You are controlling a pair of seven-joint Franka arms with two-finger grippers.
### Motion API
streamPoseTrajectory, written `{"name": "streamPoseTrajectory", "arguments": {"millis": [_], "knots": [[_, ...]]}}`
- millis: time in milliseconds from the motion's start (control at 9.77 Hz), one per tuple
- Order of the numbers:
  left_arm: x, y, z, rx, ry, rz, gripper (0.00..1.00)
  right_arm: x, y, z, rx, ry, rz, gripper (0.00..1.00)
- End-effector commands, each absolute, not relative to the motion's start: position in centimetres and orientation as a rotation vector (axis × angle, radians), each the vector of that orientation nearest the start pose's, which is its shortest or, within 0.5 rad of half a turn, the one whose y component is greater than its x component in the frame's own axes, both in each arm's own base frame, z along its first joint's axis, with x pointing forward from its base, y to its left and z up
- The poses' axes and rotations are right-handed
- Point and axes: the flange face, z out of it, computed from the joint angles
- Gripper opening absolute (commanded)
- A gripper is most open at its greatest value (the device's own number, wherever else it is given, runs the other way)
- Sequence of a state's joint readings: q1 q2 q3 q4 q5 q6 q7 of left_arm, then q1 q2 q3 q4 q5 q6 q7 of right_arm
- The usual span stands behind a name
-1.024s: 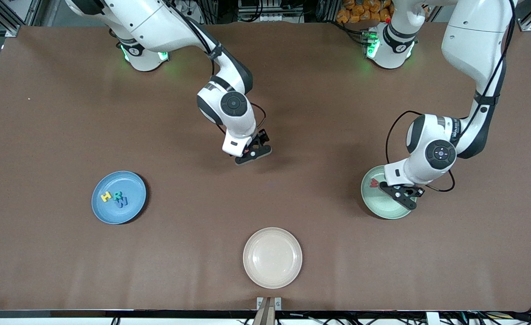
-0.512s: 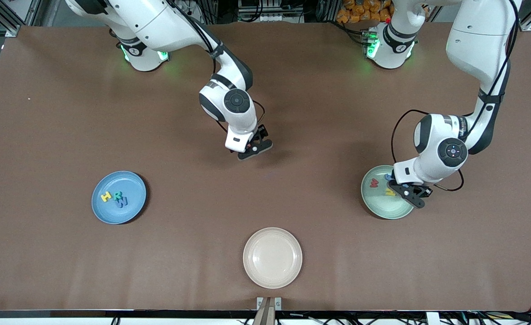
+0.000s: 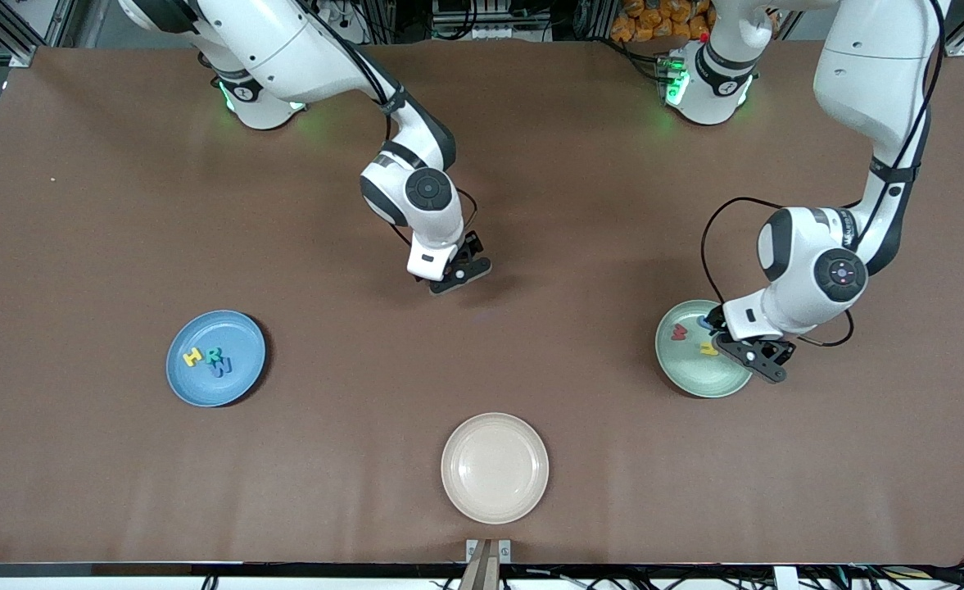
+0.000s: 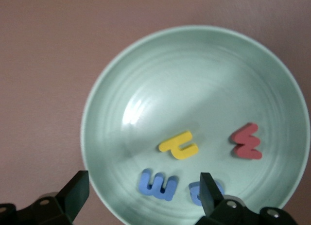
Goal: Sort uppercase to blue plate, lowercase to green plate
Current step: 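Drop the m on the green plate while the right gripper lifts pink letter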
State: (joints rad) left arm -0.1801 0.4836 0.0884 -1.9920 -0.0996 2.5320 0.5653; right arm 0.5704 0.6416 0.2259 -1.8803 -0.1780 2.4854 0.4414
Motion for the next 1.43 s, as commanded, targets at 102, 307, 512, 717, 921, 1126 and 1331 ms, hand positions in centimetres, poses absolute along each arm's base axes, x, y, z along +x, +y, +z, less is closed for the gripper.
{"name": "streamPoseTrajectory", "arguments": {"millis": [102, 307, 512, 717, 921, 1126, 1331], "knots": [[62.1, -3.2, 28.1, -3.121, 0.572, -0.244, 1.0, 44.0, 44.8, 16.8, -3.052, -0.731, 0.03, 0.86], [62.4, -4.0, 33.3, -3.226, 0.25, -0.175, 1.0, 43.8, 44.6, 16.5, -3.052, -0.73, 0.033, 0.0], [63.3, -5.7, 40.0, -3.262, 0.037, 0.04, 1.0, 43.3, 44.3, 16.0, -3.035, -0.729, 0.008, 0.0], [63.5, -5.0, 47.2, -3.215, 0.071, 0.08, 1.0, 43.8, 44.2, 16.9, -3.035, -0.711, -0.015, 0.0], [63.3, -3.8, 53.1, -3.209, -0.026, 0.061, 1.0, 46.4, 42.5, 20.8, -3.054, -0.628, -0.077, 0.0], [61.5, -2.2, 58.0, -3.227, -0.059, -0.046, 1.0, 50.6, 37.4, 25.1, -3.121, -0.487, -0.071, 0.0], [58.8, -0.9, 60.7, -3.201, -0.069, 0.02, 1.0, 54.7, 30.4, 27.2, -3.168, -0.299, -0.067, 0.0]]}}
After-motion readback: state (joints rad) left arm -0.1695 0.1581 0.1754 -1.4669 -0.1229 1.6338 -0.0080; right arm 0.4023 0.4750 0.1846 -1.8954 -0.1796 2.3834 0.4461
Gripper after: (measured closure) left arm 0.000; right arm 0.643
